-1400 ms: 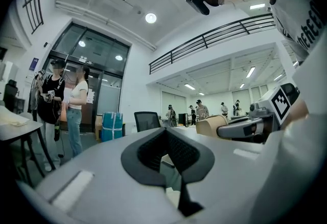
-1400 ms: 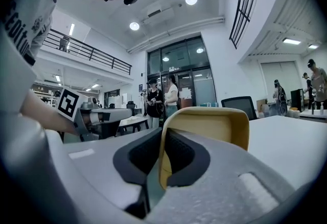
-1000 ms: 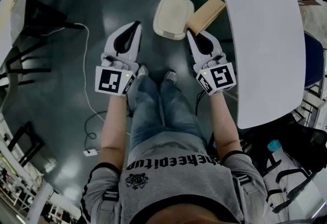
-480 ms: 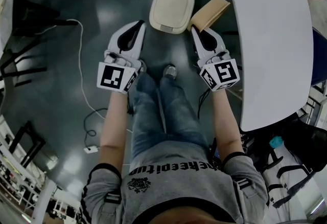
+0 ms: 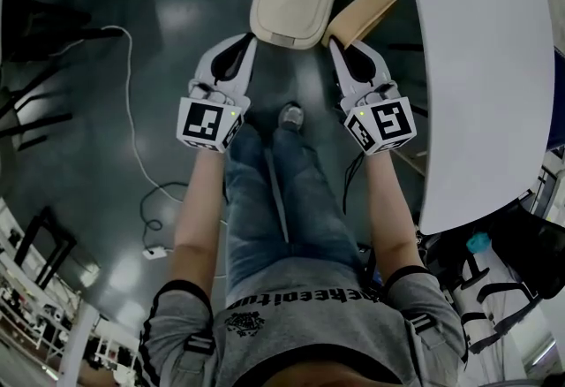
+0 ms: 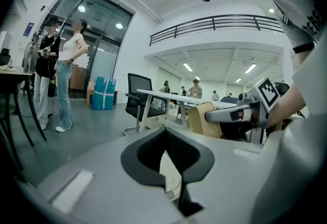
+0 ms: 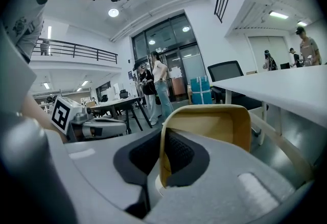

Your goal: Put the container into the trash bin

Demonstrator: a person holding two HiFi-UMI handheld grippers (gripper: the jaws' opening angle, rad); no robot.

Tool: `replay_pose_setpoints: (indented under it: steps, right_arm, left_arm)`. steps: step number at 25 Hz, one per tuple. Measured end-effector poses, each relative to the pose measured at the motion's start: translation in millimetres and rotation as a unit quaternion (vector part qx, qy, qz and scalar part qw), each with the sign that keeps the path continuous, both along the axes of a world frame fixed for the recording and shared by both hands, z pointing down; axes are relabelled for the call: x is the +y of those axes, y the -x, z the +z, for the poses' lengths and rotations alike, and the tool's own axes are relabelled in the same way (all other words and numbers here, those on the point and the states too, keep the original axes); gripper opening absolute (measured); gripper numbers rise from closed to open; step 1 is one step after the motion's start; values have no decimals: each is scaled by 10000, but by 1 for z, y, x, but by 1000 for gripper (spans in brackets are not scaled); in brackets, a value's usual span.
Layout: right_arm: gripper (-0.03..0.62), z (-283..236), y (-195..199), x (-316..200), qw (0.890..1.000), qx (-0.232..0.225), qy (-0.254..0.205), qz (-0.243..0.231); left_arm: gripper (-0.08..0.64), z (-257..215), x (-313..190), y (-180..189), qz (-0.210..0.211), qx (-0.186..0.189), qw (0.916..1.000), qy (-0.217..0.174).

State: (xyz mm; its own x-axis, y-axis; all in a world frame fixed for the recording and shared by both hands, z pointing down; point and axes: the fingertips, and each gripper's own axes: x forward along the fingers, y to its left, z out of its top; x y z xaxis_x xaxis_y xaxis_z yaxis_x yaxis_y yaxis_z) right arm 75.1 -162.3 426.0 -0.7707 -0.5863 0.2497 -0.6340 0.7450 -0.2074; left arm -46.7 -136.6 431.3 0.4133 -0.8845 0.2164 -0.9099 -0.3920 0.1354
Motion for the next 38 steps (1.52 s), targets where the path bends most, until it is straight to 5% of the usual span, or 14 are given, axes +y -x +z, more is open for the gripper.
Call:
replay_pose_setpoints:
  steps: [22,38]
  right_arm:
    - [8,53,-9,-6,9998,110,113,-134]
    - [11,84,-6,19,9997,201,-127,-3]
  left_arm:
    - [3,167,-11,-28,-134,-369,9929,1126]
    - [12,230,-19,-39,357,-751,9899,1145]
